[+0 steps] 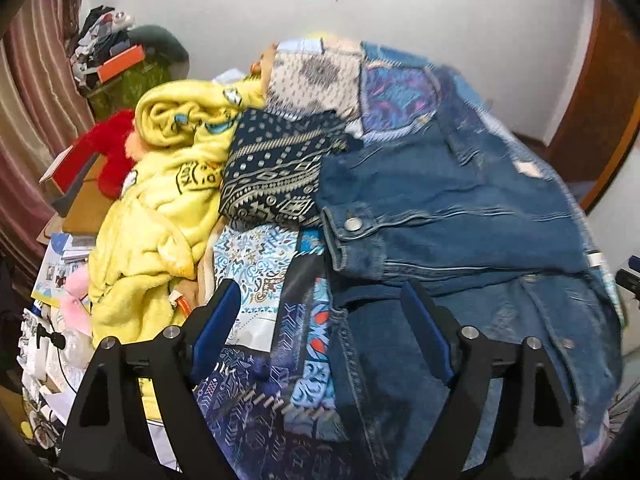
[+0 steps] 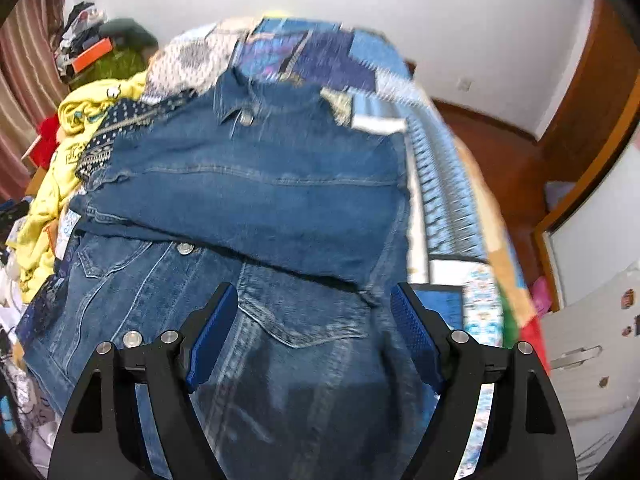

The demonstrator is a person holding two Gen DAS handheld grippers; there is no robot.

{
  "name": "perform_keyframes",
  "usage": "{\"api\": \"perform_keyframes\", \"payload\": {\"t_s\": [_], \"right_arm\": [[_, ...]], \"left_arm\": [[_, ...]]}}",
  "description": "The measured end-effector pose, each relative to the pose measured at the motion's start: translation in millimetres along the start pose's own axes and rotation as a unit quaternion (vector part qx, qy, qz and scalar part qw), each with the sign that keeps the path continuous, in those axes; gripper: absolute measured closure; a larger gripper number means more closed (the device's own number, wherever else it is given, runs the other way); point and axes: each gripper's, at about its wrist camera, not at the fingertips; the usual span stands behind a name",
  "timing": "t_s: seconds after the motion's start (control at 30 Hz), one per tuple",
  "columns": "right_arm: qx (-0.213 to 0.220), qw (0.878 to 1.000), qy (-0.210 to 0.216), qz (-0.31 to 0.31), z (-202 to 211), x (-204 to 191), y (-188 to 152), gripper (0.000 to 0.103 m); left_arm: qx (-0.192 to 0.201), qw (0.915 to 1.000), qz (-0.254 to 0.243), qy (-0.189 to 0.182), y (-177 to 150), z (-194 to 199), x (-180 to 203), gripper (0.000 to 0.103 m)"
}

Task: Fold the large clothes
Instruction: 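Grasp the jacket hem with the left tool while the right tool grasps the hem too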

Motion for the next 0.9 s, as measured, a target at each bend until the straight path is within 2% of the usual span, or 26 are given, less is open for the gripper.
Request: {"api": "perform_keyframes", "payload": {"t_s": [0.17, 0.33, 0.53, 0.6, 0.77, 0.9], "right_arm": [[0.036, 0.999, -0.038, -0.001, 30, 14, -21, 0.027], [0.035, 0.998, -0.042, -0.019, 40, 29, -46, 0.021], [0.002, 0.997, -0.006, -0.082, 35, 53, -82, 0.021], [-0.017, 0.994, 0.011, -0.104, 30, 58, -94, 0.021], [-0.059, 0.988, 0.043, -0.138, 15, 64, -123, 0.021], [-0.065, 0.981, 0.077, -0.164, 10, 67, -131, 0.021]], "left_arm": [[0.012, 0.9996, -0.003, -0.025, -20, 30, 4, 0.013], [-0.011, 0.9989, -0.025, -0.037, -52, 36, 10, 0.012], [-0.079, 0.9945, 0.009, -0.069, -89, 17, 15, 0.012], [-0.108, 0.9902, 0.032, -0.083, -102, 6, 15, 0.012], [-0.15, 0.9785, 0.087, -0.111, -129, -12, 13, 0.012], [-0.167, 0.9705, 0.104, -0.139, -144, -19, 18, 0.012]]}}
Point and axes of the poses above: each gripper's, at about its wrist camera, not at the fingertips, and z roughly against the way its jaws point, x to its right, y to its top, and after that the axes turned 1 degree about z, right-handed
